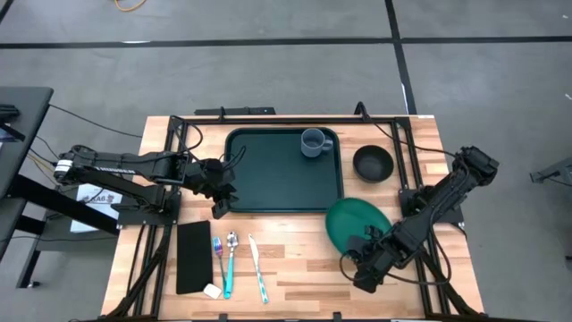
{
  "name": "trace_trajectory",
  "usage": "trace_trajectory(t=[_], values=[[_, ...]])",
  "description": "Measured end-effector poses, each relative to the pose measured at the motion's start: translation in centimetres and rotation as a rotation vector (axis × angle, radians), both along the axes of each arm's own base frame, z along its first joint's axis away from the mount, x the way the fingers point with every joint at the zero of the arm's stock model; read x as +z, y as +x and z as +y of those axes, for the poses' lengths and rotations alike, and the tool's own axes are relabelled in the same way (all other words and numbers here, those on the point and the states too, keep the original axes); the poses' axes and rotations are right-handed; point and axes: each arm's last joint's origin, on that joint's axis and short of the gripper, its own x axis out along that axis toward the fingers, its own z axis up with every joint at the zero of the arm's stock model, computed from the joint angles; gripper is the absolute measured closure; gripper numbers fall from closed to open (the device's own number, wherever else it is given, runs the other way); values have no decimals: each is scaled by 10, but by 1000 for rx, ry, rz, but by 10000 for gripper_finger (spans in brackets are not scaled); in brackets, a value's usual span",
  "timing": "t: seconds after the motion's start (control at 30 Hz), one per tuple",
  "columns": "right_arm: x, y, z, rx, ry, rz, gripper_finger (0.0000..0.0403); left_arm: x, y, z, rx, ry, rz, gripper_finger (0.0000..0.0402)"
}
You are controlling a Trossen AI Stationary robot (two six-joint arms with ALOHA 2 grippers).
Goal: Set up tray
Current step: Put the dark green plate on the black serving tray
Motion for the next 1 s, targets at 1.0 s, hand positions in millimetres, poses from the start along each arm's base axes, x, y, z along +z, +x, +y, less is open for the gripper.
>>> trace_trajectory(t=[1.0], values=[[25, 73, -109, 311, -216, -128, 403, 0, 0, 1, -15, 59, 0, 253]])
